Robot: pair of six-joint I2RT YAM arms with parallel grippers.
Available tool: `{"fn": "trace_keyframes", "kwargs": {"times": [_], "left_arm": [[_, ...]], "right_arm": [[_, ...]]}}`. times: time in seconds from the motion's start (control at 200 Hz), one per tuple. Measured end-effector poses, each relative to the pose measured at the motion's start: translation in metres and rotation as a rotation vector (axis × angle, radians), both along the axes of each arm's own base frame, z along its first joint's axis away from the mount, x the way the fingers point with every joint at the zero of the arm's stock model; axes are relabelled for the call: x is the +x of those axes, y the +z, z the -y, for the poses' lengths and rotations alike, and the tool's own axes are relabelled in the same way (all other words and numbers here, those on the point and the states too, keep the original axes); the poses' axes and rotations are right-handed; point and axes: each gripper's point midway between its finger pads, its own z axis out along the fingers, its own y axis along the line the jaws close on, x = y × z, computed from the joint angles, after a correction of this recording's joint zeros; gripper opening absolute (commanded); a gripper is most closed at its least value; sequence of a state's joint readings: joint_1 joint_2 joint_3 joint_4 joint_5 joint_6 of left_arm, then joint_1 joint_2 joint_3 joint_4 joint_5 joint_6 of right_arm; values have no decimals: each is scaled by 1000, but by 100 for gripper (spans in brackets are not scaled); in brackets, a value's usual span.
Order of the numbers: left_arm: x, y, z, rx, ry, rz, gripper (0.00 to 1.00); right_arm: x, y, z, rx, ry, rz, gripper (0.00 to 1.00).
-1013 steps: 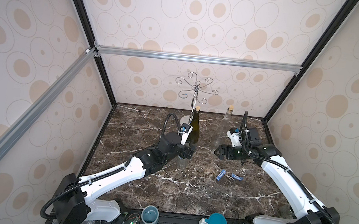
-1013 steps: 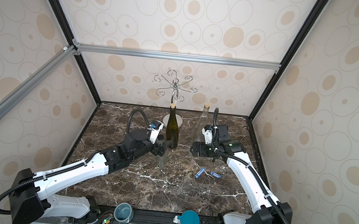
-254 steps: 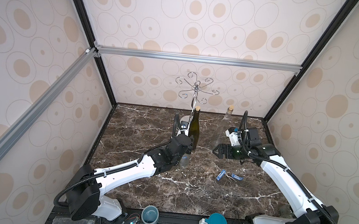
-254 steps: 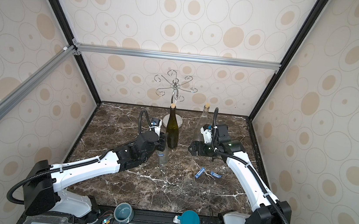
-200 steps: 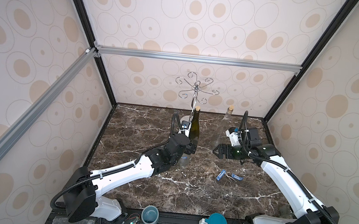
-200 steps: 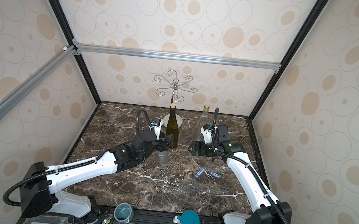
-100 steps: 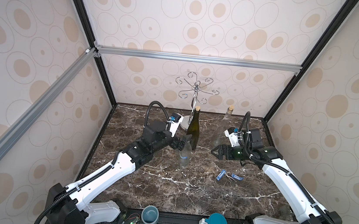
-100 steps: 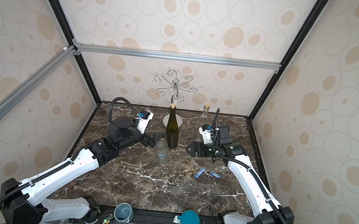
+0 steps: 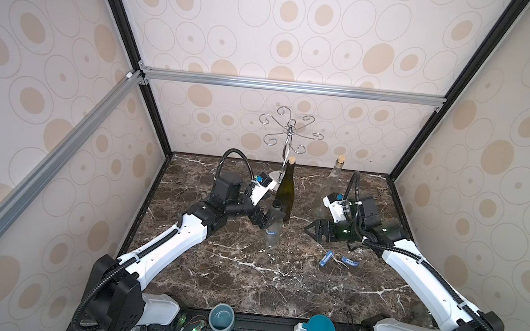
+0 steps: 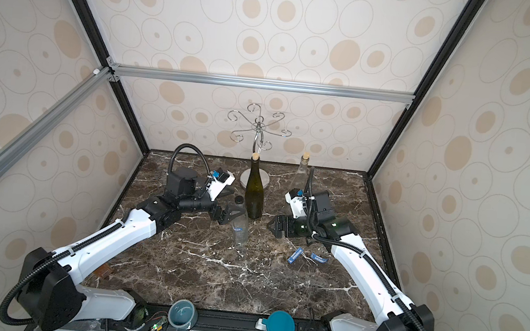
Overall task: Remove the label from the bottle
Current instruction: Adjust the bottle at the center of the board.
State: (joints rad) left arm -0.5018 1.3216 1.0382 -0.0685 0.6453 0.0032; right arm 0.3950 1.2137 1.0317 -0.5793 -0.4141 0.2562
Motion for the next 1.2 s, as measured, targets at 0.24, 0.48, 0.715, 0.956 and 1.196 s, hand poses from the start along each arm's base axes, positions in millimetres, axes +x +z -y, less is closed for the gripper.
{"fn": "trace_keyframes", "kwargs": {"times": [0.24,0.48,0.715,0.956,1.196], "left_arm": [[0,-2,4,3,-29,4,85],[7,-8,8,15,-33,-6,75],[8,-8,8,13,-32,-3,64],[9,-7,7,13,-22,-1,52],[17,-5,0,29,42,15,39]], "right_arm": [[2,-1,2,-16,-13,9,94],[7,-3,7,-47,-30,32,94],[9,-5,9,-66,-34,43,94],[11,-6,12,-83,-39,53,94],[13,-6,15,-99,-47,62,94]]}}
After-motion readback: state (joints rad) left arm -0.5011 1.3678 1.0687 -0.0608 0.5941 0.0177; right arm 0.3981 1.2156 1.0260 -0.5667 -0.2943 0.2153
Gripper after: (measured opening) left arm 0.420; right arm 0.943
